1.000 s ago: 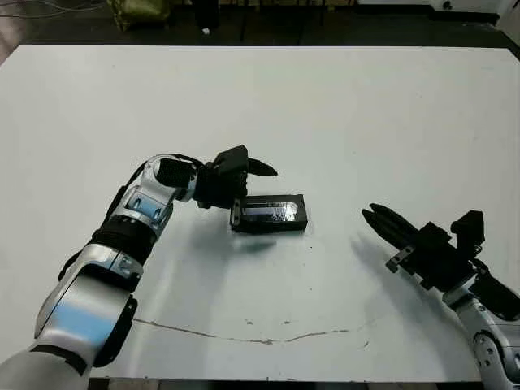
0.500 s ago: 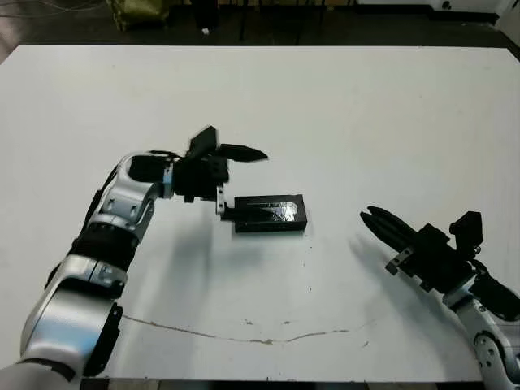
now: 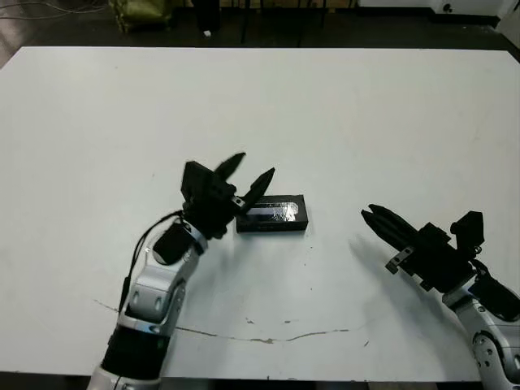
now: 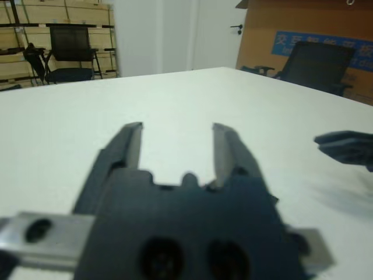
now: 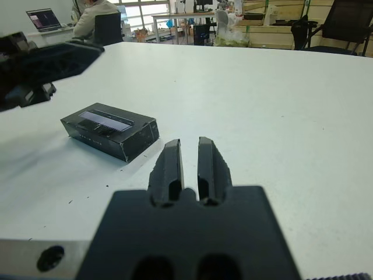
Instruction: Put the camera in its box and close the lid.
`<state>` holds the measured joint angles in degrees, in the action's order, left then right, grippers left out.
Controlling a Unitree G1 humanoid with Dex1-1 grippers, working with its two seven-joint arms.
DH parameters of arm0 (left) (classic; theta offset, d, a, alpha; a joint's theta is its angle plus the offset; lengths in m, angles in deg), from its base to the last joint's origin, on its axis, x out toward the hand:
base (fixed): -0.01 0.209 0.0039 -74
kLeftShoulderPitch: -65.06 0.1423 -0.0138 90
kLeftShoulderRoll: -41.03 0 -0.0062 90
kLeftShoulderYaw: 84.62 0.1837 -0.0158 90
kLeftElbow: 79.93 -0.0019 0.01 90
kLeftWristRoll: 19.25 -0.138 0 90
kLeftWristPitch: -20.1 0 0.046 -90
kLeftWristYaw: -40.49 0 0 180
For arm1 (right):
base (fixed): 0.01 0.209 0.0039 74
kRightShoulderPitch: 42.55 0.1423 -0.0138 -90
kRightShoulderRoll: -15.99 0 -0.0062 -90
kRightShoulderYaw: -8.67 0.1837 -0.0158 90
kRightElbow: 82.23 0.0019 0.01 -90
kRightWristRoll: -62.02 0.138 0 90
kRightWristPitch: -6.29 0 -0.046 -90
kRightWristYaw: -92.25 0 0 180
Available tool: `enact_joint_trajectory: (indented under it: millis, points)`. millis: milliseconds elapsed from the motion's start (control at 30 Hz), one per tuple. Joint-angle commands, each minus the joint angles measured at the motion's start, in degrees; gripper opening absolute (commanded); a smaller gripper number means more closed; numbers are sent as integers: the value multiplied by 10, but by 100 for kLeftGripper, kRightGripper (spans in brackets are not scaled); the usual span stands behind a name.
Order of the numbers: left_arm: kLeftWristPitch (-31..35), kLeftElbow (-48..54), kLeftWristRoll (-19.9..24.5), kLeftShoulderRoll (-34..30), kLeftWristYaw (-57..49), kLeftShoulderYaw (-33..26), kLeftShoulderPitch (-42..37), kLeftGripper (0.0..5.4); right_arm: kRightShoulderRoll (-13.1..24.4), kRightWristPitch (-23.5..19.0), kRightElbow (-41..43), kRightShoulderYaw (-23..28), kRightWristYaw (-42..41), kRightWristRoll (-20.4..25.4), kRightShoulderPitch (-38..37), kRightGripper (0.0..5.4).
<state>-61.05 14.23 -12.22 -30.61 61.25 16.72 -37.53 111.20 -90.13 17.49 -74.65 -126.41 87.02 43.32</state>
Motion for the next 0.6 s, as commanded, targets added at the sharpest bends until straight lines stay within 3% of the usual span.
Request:
enact_joint_trajectory:
  millis: [33,167,600]
  points:
    - [29,1,-11,2,-16,17,13,104,-4,6,-3,3,5,-3,-8,0]
    - [68,8,-18,3,-29,37,9,2,-4,12,-9,2,6,-8,-7,0]
    - [179,-28,-30,20,-85,41,-28,1,3,15,-11,0,2,-10,-5,0]
